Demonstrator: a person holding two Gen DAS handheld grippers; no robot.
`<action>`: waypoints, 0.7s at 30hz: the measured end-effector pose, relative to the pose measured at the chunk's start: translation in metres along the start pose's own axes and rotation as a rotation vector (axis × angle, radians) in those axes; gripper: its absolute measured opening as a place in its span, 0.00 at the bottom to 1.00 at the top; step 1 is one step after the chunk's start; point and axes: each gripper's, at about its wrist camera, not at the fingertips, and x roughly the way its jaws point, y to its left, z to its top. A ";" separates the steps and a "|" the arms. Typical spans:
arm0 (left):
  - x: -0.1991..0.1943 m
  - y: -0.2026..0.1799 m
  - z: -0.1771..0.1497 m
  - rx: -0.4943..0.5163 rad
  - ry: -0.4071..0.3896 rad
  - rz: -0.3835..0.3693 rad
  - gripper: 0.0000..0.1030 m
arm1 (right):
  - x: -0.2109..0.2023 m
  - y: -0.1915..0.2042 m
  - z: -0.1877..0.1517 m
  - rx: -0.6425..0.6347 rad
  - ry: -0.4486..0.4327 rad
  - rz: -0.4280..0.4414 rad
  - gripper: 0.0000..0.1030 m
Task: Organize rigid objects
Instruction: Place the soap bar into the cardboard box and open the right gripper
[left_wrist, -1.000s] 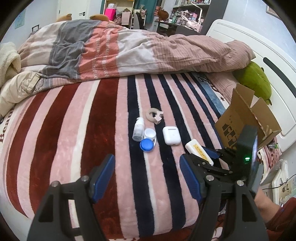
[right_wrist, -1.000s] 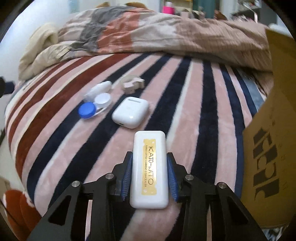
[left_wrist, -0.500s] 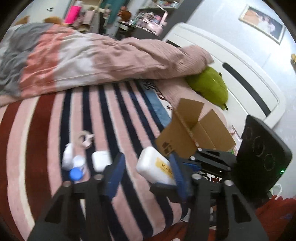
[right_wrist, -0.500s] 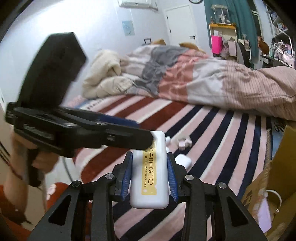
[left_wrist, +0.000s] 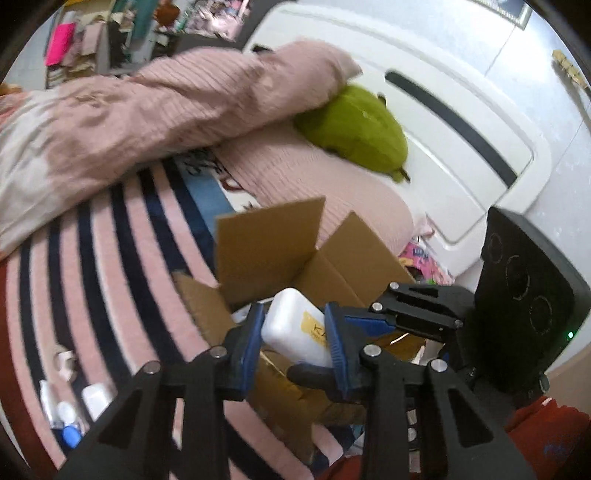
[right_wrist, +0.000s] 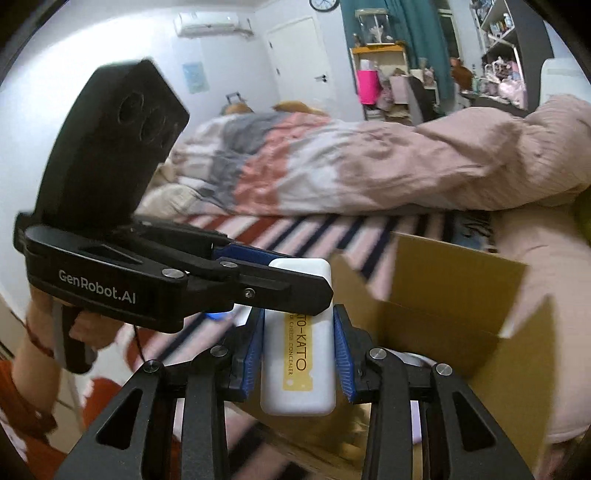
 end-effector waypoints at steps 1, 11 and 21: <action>0.005 -0.003 0.000 0.005 0.014 0.002 0.30 | 0.001 -0.005 -0.001 -0.011 0.025 -0.018 0.30; 0.035 -0.016 0.002 0.024 0.087 0.081 0.41 | 0.013 -0.031 -0.016 0.021 0.205 -0.084 0.30; -0.068 0.019 -0.024 -0.052 -0.106 0.255 0.64 | 0.007 -0.014 -0.008 0.007 0.150 -0.093 0.32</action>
